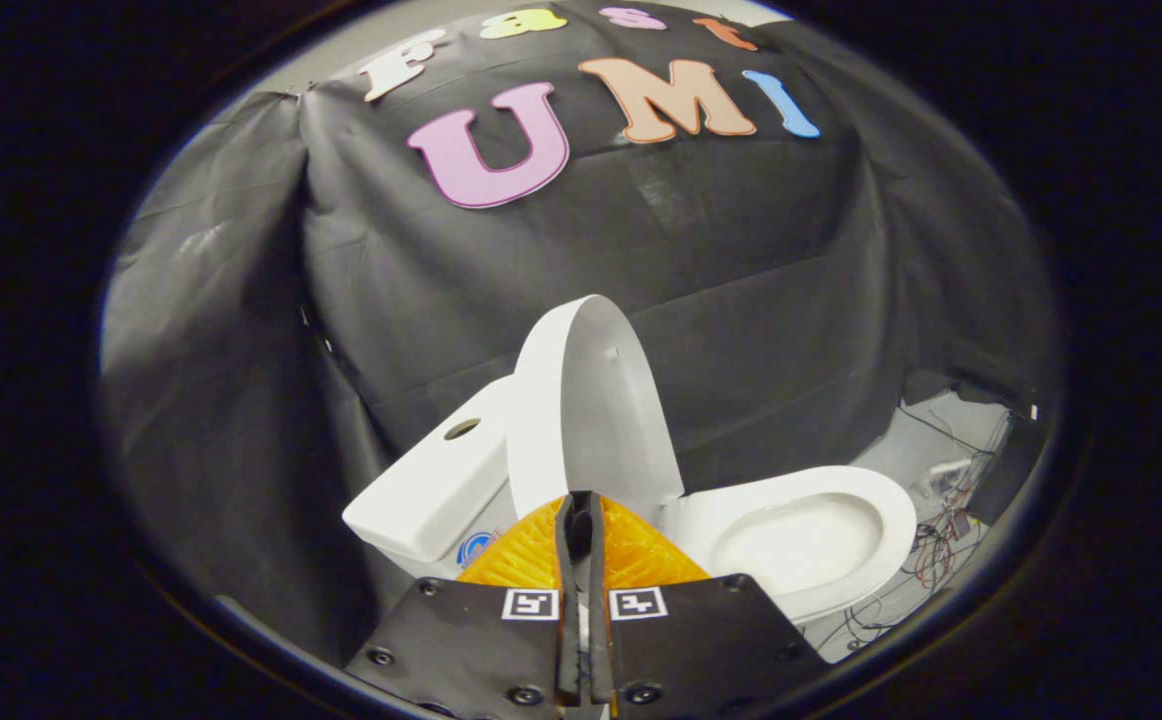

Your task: Open the toilet lid.

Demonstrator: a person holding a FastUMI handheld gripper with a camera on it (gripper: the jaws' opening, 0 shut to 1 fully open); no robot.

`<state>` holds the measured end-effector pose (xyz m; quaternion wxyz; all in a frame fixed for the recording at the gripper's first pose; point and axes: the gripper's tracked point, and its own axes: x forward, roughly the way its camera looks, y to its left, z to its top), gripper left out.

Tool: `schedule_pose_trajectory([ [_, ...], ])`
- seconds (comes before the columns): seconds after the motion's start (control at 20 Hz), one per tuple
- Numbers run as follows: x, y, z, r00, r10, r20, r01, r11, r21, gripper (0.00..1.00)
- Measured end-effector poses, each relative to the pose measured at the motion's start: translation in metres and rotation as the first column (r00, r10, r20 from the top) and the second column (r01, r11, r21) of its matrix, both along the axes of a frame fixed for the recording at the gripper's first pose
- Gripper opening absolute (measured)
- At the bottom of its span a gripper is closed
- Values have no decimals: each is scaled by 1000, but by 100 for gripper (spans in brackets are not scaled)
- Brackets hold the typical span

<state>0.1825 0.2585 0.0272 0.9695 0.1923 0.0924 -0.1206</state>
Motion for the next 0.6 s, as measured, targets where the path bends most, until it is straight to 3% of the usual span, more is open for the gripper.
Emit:
schedule_pose_trajectory([
  [0.3,11,23,2,1000,17,-1,-17,1000,-1,4],
  [0.6,20,43,3,998,50,-25,-52,994,-94,4],
])
